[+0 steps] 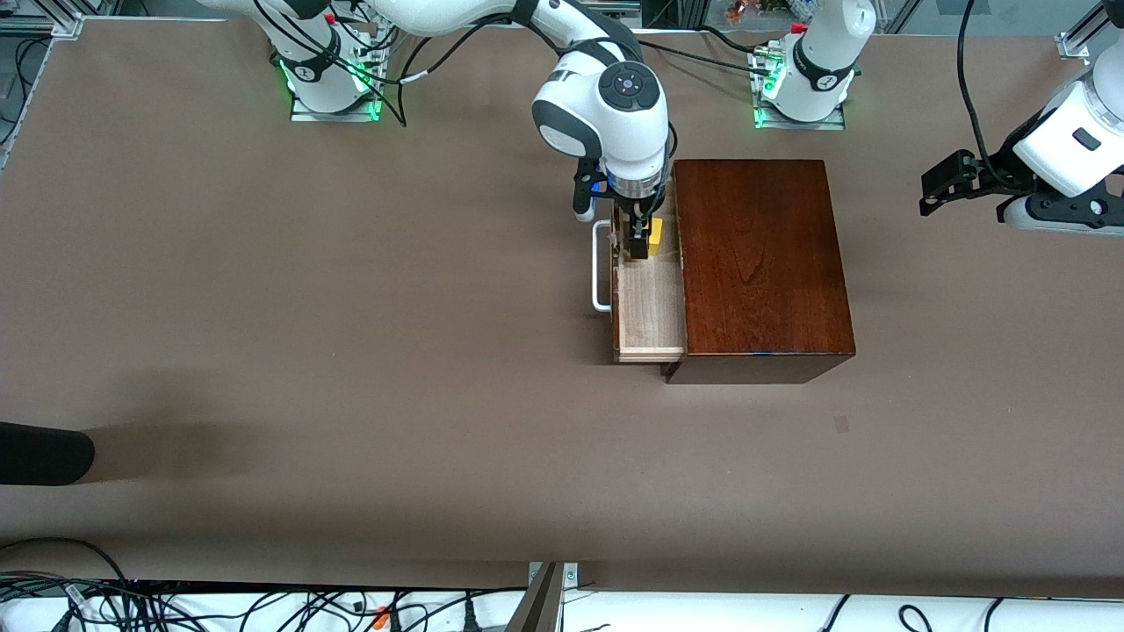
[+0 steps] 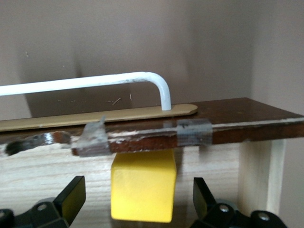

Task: Open drawer, take yellow block, close drawer
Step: 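Lower the right gripper into the drawer and grasp the yellow cube, then lift the yellow cube out and carry it away from the box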

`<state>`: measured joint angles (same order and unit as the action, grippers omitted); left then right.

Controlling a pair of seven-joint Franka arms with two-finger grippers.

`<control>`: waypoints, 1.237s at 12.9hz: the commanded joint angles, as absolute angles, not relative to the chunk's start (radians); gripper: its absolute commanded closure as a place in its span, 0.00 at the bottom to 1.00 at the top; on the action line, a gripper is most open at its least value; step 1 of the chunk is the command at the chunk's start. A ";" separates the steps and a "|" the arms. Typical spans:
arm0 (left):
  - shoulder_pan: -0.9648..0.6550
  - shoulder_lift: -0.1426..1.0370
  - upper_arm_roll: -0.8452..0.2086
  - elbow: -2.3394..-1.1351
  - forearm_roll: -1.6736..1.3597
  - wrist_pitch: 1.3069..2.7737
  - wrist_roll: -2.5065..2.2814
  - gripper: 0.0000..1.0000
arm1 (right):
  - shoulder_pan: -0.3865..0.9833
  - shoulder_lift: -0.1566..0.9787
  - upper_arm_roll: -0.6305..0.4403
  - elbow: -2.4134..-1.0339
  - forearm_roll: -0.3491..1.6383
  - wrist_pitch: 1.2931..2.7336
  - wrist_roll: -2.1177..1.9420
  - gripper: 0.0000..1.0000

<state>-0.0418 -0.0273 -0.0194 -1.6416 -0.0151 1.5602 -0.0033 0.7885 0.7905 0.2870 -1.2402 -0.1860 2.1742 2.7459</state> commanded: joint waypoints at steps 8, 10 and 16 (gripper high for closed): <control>-0.048 -0.023 -0.015 -1.624 -0.021 1.542 0.018 0.00 | 0.810 0.801 0.279 -1.186 -0.222 2.142 2.862 0.89; -0.048 -0.025 -0.017 -1.623 -0.021 1.542 0.017 0.00 | 0.807 0.792 0.287 -1.097 -0.200 2.026 2.859 0.89; -0.057 -0.022 -0.023 -1.605 -0.020 1.508 0.014 0.00 | 0.700 0.631 0.278 -1.049 -0.072 1.748 2.488 0.89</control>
